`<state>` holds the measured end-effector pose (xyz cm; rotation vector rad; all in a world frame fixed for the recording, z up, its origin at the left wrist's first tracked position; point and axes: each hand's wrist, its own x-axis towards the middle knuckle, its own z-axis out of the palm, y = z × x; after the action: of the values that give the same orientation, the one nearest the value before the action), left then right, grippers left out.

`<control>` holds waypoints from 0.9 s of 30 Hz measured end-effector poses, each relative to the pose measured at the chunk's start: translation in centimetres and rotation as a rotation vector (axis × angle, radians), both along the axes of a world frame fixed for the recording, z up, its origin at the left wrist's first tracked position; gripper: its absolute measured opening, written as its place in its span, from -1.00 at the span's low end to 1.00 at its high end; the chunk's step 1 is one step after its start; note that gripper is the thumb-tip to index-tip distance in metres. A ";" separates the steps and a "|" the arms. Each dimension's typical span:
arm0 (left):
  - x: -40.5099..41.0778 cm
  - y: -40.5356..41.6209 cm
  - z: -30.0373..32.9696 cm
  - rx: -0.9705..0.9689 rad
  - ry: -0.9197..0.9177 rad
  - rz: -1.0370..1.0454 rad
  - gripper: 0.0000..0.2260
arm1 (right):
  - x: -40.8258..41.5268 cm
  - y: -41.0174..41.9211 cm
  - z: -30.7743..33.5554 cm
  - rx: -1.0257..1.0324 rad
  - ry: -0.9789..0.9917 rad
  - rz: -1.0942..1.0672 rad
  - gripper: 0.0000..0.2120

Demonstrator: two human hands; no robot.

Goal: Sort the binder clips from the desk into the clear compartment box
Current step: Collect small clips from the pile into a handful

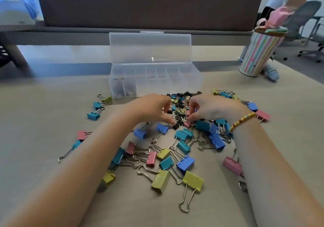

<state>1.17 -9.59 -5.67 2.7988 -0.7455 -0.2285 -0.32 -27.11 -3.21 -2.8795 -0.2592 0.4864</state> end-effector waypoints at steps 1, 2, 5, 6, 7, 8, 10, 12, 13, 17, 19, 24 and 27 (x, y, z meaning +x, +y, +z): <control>0.1 0.0 0.0 -0.009 -0.021 0.003 -0.64 | -0.1 0.1 -0.1 -0.016 0.011 0.007 -0.84; 0.1 -0.1 0.0 -0.020 -0.029 0.006 -0.64 | -0.2 0.2 -0.3 -0.022 0.019 0.015 -0.84; 0.1 -0.3 0.0 -0.054 0.024 -0.009 -0.52 | -0.1 0.8 -0.8 -0.024 0.013 0.038 -0.88; 0.0 -0.3 -0.1 -0.048 0.041 -0.010 -0.49 | 0.0 1.0 -0.9 -0.018 0.012 0.041 -0.89; 0.0 -0.3 -0.3 -0.037 0.043 -0.006 -0.46 | 0.0 1.1 -1.0 -0.007 0.009 0.045 -0.90; 0.0 -0.2 -0.4 -0.032 0.037 0.005 -0.45 | 0.1 1.3 -1.1 0.006 0.001 0.050 -0.90; 0.3 0.1 -0.7 -0.034 -0.002 0.033 -0.43 | 0.1 1.6 -1.3 0.038 -0.036 0.055 -0.90; 0.6 0.3 -0.9 -0.022 -0.069 0.071 -0.44 | 0.3 2.0 -1.7 0.071 -0.100 0.039 -0.93; 0.8 0.3 -0.9 -0.010 -0.104 0.093 -0.45 | 0.4 2.3 -1.9 0.084 -0.138 0.027 -0.95; 1.4 0.7 -1.0 0.025 -0.133 0.143 -0.48 | 0.7 2.8 -2.6 0.155 -0.260 -0.027 -0.95; 1.7 1.4 -0.5 0.010 -0.067 0.134 -0.45 | 0.8 2.7 -2.4 0.232 -0.312 -0.063 -0.94; 2.4 3.3 0.6 -0.006 0.142 0.084 -0.24 | 0.4 2.6 -1.6 0.168 -0.274 0.011 -0.49; 2.7 3.8 -0.1 0.018 0.217 0.088 -0.11 | 0.2 2.8 -2.0 0.044 -0.153 0.111 -0.15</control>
<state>3.85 -5.80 -5.78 2.7567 -0.5711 -0.5152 -0.08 -24.27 -5.25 -2.8734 -0.4509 0.2741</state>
